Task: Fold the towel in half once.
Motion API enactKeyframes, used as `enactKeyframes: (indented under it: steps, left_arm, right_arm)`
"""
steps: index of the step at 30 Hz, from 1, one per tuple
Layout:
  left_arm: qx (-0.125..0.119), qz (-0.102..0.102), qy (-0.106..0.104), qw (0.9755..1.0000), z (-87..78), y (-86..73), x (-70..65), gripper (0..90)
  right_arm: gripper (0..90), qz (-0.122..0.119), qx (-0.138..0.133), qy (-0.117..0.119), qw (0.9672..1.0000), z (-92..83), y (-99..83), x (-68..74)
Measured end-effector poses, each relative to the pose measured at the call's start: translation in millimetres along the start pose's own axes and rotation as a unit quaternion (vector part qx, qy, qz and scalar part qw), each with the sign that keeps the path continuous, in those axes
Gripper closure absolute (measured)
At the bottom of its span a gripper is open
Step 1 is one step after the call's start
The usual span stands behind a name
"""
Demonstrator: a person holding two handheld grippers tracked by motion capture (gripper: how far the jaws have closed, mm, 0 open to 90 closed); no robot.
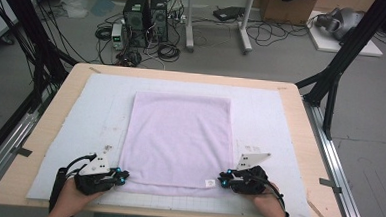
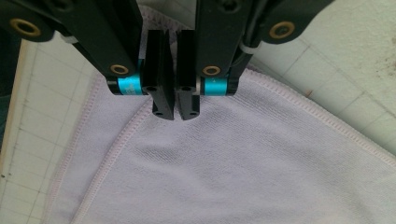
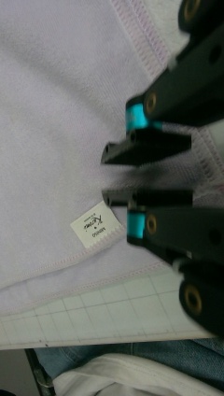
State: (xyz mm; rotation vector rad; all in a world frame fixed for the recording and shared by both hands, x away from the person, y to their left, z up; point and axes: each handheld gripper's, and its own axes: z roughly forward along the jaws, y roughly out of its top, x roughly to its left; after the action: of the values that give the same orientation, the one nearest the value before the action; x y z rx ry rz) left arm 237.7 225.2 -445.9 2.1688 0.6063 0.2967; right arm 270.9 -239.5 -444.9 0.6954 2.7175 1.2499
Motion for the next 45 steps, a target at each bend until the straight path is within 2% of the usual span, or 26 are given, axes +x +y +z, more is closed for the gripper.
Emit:
enactKeyframes:
  steps: [4, 8, 10, 12, 13, 14, 15, 16, 18, 21, 22, 24, 26, 28, 30, 31, 33, 37, 42, 44, 45]
  left_arm:
    - [-0.018, -0.007, 0.005, 0.9998, -8.4, 2.7, -1.0, 87.2]
    - [-0.049, -0.013, 0.002, 0.9987, -25.3, 6.9, -5.4, 87.4]
    - [-0.056, -0.014, -0.006, 0.9983, -31.6, 7.6, -8.6, 87.4]
    - [-0.051, -0.013, -0.019, 0.9985, -33.0, 4.5, -12.2, 87.2]
    - [-0.043, -0.012, -0.023, 0.9987, -31.5, 1.6, -13.4, 86.5]
    - [-0.034, -0.015, -0.020, 0.9991, -28.7, -1.8, -13.7, 81.9]
    - [-0.020, -0.023, -0.014, 0.9994, -25.1, -4.9, -12.5, 70.5]
    - [-0.010, -0.026, -0.008, 0.9996, -20.9, -7.9, -11.2, 62.6]
    - [-0.003, -0.026, -0.007, 0.9996, -16.1, -9.9, -10.5, 59.8]
    - [0.004, -0.016, -0.004, 0.9999, -11.1, -9.3, -12.2, 53.2]
    - [0.006, -0.013, -0.002, 0.9999, -10.8, -9.2, -13.0, 51.8]
    - [0.005, 0.000, 0.003, 1.0000, -9.6, -10.2, -15.5, 50.5]
    - [0.001, 0.003, 0.007, 1.0000, -9.2, -11.6, -16.8, 50.8]
    - [-0.005, 0.006, 0.008, 0.9999, -9.1, -12.8, -17.4, 55.2]
    - [-0.011, 0.015, 0.003, 0.9998, -9.0, -13.4, -20.1, 66.8]
    - [-0.012, 0.021, 0.004, 0.9997, -8.7, -13.3, -21.8, 77.9]
    - [-0.011, 0.026, 0.006, 0.9996, -8.9, -12.5, -22.7, 84.3]
    - [-0.008, 0.018, 0.003, 0.9998, -13.2, -13.1, -18.4, 85.7]
    - [-0.011, 0.010, 0.000, 0.9999, -17.2, -15.7, -19.6, 85.4]
    - [-0.015, -0.005, -0.011, 0.9998, -17.3, -14.3, -16.5, 79.5]
    - [-0.017, -0.011, -0.009, 0.9997, -17.8, -12.8, -15.2, 71.7]
  right_arm:
    - [87.1, -0.011, -0.004, -0.004, 0.9999, -5.4, 4.3, 3.4]
    - [87.0, -0.020, -0.033, -0.007, 0.9992, -22.7, 12.4, 9.9]
    - [87.0, -0.023, -0.043, 0.003, 0.9988, -32.3, 15.6, 13.4]
    - [85.5, -0.028, -0.043, 0.022, 0.9984, -37.9, 16.2, 17.2]
    - [81.9, -0.025, -0.037, 0.045, 0.9980, -38.1, 14.4, 18.6]
    - [75.6, -0.024, -0.027, 0.063, 0.9974, -35.9, 11.9, 19.1]
    - [69.7, -0.024, -0.015, 0.056, 0.9980, -32.9, 8.9, 19.6]
    - [67.7, -0.021, -0.004, 0.046, 0.9987, -29.6, 5.6, 18.8]
    - [64.0, -0.013, 0.003, 0.031, 0.9994, -22.6, -0.7, 14.4]
    - [58.9, -0.009, 0.013, 0.016, 0.9997, -12.3, -6.9, 9.3]
    - [58.9, -0.004, 0.011, 0.019, 0.9998, -10.7, -8.1, 8.8]
    - [57.4, -0.011, 0.006, 0.020, 0.9997, -10.7, -9.5, 8.4]
    - [55.1, -0.021, 0.004, 0.021, 0.9996, -10.8, -10.9, 9.4]
    - [53.9, -0.032, 0.002, 0.017, 0.9993, -10.6, -12.7, 11.3]
    - [54.0, -0.038, -0.001, 0.009, 0.9992, -9.7, -13.8, 14.1]
    - [54.0, -0.040, -0.002, 0.006, 0.9992, -9.4, -14.1, 14.9]
    - [54.1, -0.034, -0.003, 0.005, 0.9994, -9.4, -14.7, 15.5]
    - [56.5, -0.029, 0.001, 0.005, 0.9996, -10.0, -14.1, 17.6]
    - [57.3, -0.028, 0.002, 0.017, 0.9995, -10.8, -14.7, 20.7]
    - [55.9, -0.023, 0.003, 0.026, 0.9994, -11.3, -13.2, 17.3]
    - [54.4, -0.016, 0.004, 0.029, 0.9994, -11.5, -11.8, 15.6]
